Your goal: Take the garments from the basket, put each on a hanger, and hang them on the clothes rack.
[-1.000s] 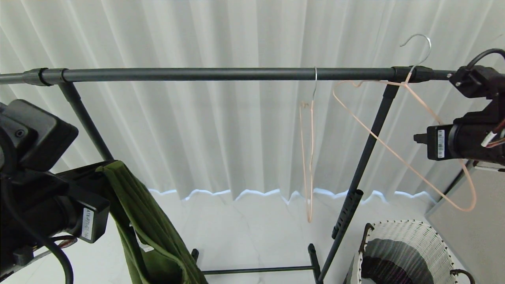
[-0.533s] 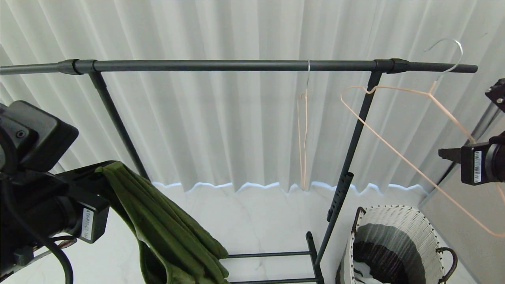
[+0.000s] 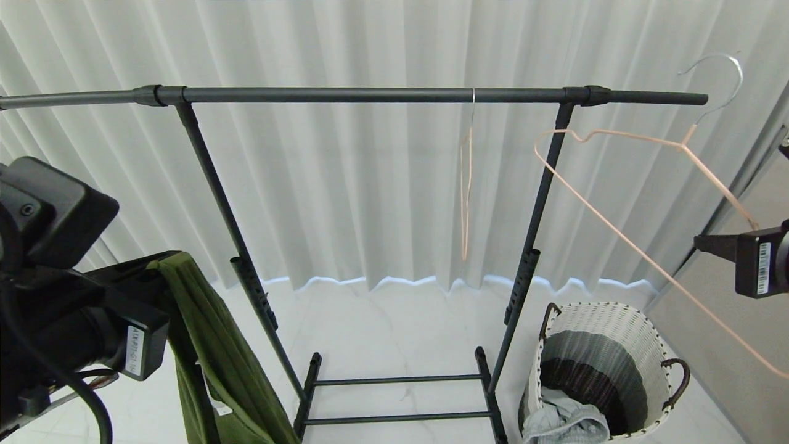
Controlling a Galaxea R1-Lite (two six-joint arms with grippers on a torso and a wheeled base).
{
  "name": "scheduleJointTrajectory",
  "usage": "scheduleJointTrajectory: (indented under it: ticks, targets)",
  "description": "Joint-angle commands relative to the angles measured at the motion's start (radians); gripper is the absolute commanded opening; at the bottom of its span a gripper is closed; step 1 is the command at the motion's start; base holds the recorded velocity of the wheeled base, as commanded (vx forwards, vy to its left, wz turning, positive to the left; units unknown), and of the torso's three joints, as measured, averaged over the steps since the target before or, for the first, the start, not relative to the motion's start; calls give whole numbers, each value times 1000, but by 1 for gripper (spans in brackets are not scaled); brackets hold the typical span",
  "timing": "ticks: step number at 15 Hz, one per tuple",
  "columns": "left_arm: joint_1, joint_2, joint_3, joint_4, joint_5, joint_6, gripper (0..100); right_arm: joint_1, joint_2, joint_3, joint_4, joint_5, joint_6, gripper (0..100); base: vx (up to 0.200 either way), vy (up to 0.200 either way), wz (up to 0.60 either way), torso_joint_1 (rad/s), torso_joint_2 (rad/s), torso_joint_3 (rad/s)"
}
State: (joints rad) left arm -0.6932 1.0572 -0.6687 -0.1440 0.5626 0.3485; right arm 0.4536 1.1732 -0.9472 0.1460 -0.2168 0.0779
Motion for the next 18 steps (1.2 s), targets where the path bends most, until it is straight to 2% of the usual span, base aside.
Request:
scheduleJointTrajectory:
  ticks: [1, 3, 12, 16, 18]
  targets:
    - [0, 4, 1, 0, 0, 0, 0, 43, -23, 1, 0, 2, 0, 0, 0, 0, 0, 0, 0, 0]
    - [0, 4, 1, 0, 0, 1, 0, 85, -30, -1, -2, 1, 2, 0, 0, 0, 0, 0, 0, 0]
    - [0, 10, 5, 0, -1, 0, 0, 211, -32, 1, -2, 2, 6, 0, 0, 200, 0, 5, 2, 5]
    - [-5, 7, 21, 0, -10, -2, 0, 327, -44, 36, 0, 7, 17, 0, 0, 0, 0, 0, 0, 0]
    - [-5, 36, -5, 0, -21, 1, 0, 459, -73, 94, -2, 19, 45, 0, 0, 0, 0, 0, 0, 0]
